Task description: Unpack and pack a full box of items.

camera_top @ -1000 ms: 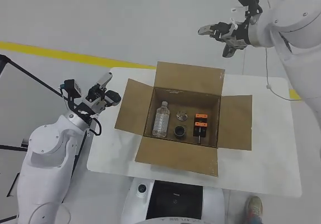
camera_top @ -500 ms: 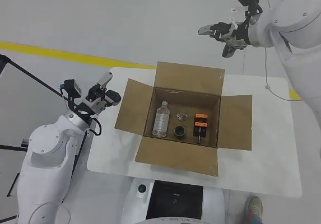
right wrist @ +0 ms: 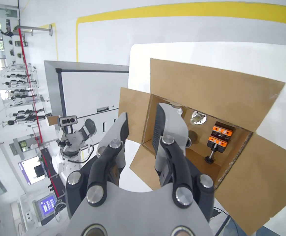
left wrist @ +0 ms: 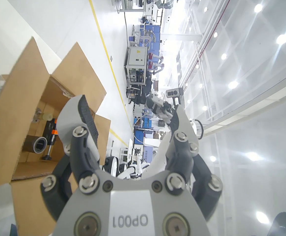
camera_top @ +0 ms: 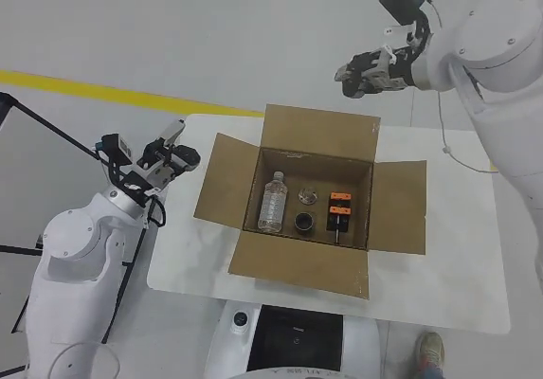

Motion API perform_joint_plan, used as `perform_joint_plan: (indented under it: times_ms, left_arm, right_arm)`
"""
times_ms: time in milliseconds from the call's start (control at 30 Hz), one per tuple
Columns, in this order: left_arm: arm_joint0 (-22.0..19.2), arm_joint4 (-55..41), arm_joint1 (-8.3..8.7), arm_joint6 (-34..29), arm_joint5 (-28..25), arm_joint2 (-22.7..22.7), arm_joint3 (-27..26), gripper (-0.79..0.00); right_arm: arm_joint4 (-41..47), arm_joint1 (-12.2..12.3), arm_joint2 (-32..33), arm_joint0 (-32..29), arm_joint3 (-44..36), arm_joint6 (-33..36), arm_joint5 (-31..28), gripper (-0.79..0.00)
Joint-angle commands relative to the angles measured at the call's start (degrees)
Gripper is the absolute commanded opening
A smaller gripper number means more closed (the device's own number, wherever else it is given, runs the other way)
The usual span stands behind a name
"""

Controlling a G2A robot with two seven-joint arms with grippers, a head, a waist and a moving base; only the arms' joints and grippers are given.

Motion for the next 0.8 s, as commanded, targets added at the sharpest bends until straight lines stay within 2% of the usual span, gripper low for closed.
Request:
perform_joint_plan:
  times_ms: [0, 67, 100, 133, 167, 400, 433, 467, 500, 533, 767]
  left_arm:
    - [-0.1, -0.8, 0.07, 0.4, -0.3, -1.5, 0.6, -0.785]
    - [0.3, -0.8, 0.19, 0.2, 0.2, -2.6, 0.4, -0.785]
    - [0.5, -1.0, 0.24, 0.4, 0.4, -3.4, 0.6, -0.542]
    - [0.6, -1.1, 0.31, -0.1, 0.4, -3.9, 0.7, -0.172]
    - [0.7, -0.9, 0.4, -0.6, 0.2, -4.5, 0.8, 0.0]
    - [2.0, -0.2, 0.54, -0.8, -1.1, -5.6, 1.5, 0.0]
    - [2.3, 0.2, 0.57, -1.3, -1.2, -5.3, 1.3, 0.0]
    - [2.4, 0.4, 0.59, -1.4, -1.4, -5.2, 1.2, 0.0]
    - [2.4, 0.4, 0.59, -1.4, -1.4, -5.2, 1.2, 0.0]
    - [2.4, 0.4, 0.59, -1.4, -1.4, -5.2, 1.2, 0.0]
    - [2.4, 0.4, 0.59, -1.4, -1.4, -5.2, 1.2, 0.0]
  right_arm:
    - [1.1, -0.2, -0.7, -1.2, -1.8, -0.7, 1.0, -0.603]
    - [3.0, -0.5, -1.5, -2.2, -2.9, -0.3, 1.5, -0.588]
    - [3.5, -0.7, -2.1, -2.6, -3.4, -0.5, 1.7, -0.548]
    - [3.7, -0.9, -2.9, -2.8, -4.0, -0.4, 1.9, -0.52]
    - [4.1, -1.1, -3.8, -2.9, -4.5, -0.3, 2.2, -0.517]
    - [5.2, -3.7, -13.0, -3.5, -2.5, 2.0, 1.2, -0.536]
    - [5.3, -4.1, -14.0, -3.6, -1.8, 1.8, 1.3, -0.471]
    - [5.1, -4.5, -14.8, -3.4, -1.4, 1.5, 1.3, -0.372]
    - [4.0, -4.6, -14.8, -2.7, -1.0, 0.8, 1.1, -0.052]
    - [4.0, -4.6, -14.8, -2.7, -1.0, 0.8, 1.1, 0.0]
    - [4.0, -4.6, -14.8, -2.7, -1.0, 0.8, 1.1, 0.0]
